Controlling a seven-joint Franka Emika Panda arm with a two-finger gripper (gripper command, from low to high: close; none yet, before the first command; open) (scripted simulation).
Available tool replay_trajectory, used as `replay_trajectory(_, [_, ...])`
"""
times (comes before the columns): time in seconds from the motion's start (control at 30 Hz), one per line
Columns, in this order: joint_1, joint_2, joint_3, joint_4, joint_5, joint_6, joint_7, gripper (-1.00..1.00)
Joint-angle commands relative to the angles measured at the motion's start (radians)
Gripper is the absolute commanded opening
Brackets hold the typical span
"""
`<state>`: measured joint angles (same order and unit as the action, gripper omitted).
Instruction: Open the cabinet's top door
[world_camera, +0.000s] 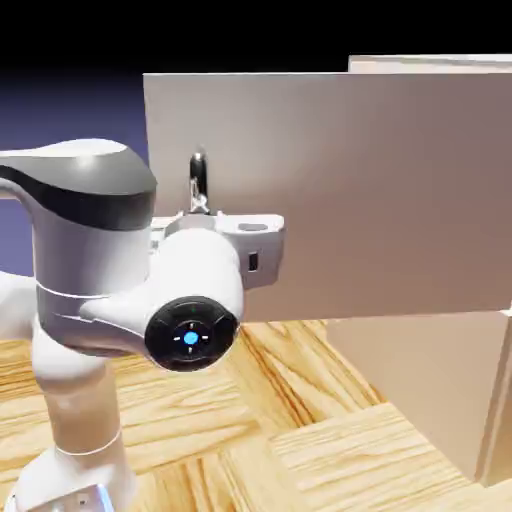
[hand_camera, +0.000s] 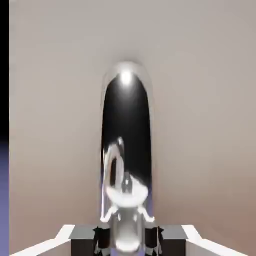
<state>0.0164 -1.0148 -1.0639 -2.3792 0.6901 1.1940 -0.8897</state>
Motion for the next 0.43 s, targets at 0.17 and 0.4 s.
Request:
replay_trajectory(0.17, [0.217,0.036,-0.164,0.207,-0.068,-0.133,0.006,-1.0])
replay_trajectory(0.4, [0.461,0.021,-0.314,0.44,-0.122,-0.268,0.045,-1.0])
